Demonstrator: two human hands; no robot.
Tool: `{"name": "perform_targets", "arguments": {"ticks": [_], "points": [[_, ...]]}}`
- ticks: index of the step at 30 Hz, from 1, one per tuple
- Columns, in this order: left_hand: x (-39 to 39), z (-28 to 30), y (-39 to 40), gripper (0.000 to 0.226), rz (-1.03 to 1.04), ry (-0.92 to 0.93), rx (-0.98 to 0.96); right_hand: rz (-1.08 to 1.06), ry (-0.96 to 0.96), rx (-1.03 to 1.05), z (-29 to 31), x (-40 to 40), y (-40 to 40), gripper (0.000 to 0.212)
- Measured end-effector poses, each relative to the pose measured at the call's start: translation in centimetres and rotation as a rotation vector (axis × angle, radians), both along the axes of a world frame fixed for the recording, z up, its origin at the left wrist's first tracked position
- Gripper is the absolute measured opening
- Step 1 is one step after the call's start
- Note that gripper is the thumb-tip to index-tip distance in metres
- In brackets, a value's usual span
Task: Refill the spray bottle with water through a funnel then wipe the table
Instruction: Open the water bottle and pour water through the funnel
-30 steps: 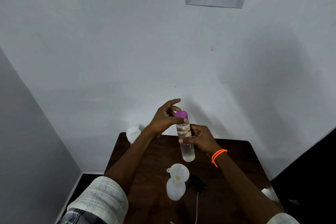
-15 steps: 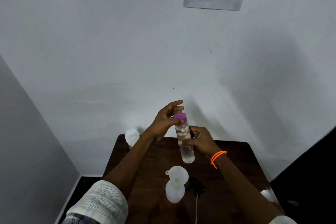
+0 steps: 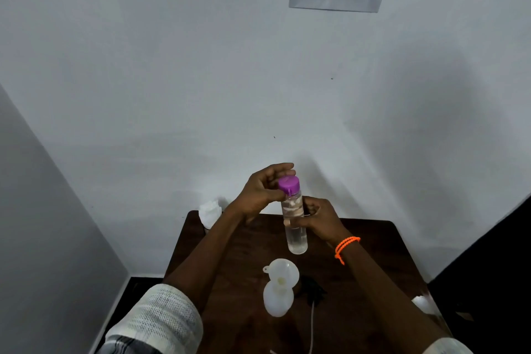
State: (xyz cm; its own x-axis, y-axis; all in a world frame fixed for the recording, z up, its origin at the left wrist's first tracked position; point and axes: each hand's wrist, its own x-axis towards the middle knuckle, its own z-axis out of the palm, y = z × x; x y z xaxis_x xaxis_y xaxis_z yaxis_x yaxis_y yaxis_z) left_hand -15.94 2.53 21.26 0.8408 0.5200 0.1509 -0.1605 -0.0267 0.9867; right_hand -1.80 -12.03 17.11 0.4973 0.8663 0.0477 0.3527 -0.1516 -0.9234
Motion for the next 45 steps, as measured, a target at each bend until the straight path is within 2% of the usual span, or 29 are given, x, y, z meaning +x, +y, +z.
{"name": "perform_targets", "arguments": {"ticks": [4,10,15,18,22,28,32,37,43,45], "points": [[0.4,-0.2,-0.1,0.07,0.109,0.05,0.122,-0.001,-0.022,-0.029,-0.4,0.1,0.2,0.044],[0.6,0.0,-0.1,0.065,0.031,0.029,0.072,0.005,-0.025,-0.03,-0.6,0.4,0.3,0.041],[1.0,0.0,0.0,0.062,0.133,0.069,0.163,0.021,-0.032,-0.038,-0.7,0.2,0.6,0.043],[1.0,0.1,0.1,0.058,0.059,0.06,0.106,0.012,-0.018,-0.041,-0.8,0.4,0.6,0.043],[0.7,-0.2,0.4,0.064,-0.044,0.022,0.035,-0.003,0.016,-0.024,-0.8,0.7,0.6,0.042],[1.5,-0.8,0.7,0.056,0.121,0.048,0.116,-0.014,0.007,-0.033,-1.2,1.0,0.7,0.041],[2.0,-0.8,0.8,0.05,0.195,0.002,0.104,-0.021,0.022,-0.033,-1.5,1.1,0.6,0.039],[1.6,-1.2,0.9,0.042,0.197,-0.039,-0.068,-0.036,0.021,-0.034,-2.2,1.5,0.3,0.038],[0.1,-4.2,1.4,0.014,0.213,0.017,-0.323,-0.038,-0.006,-0.04,-3.3,2.2,-0.8,0.042],[-0.6,-5.7,1.5,0.016,0.235,0.034,-0.405,-0.041,-0.013,-0.06,-3.7,2.5,-1.4,0.042]]}}
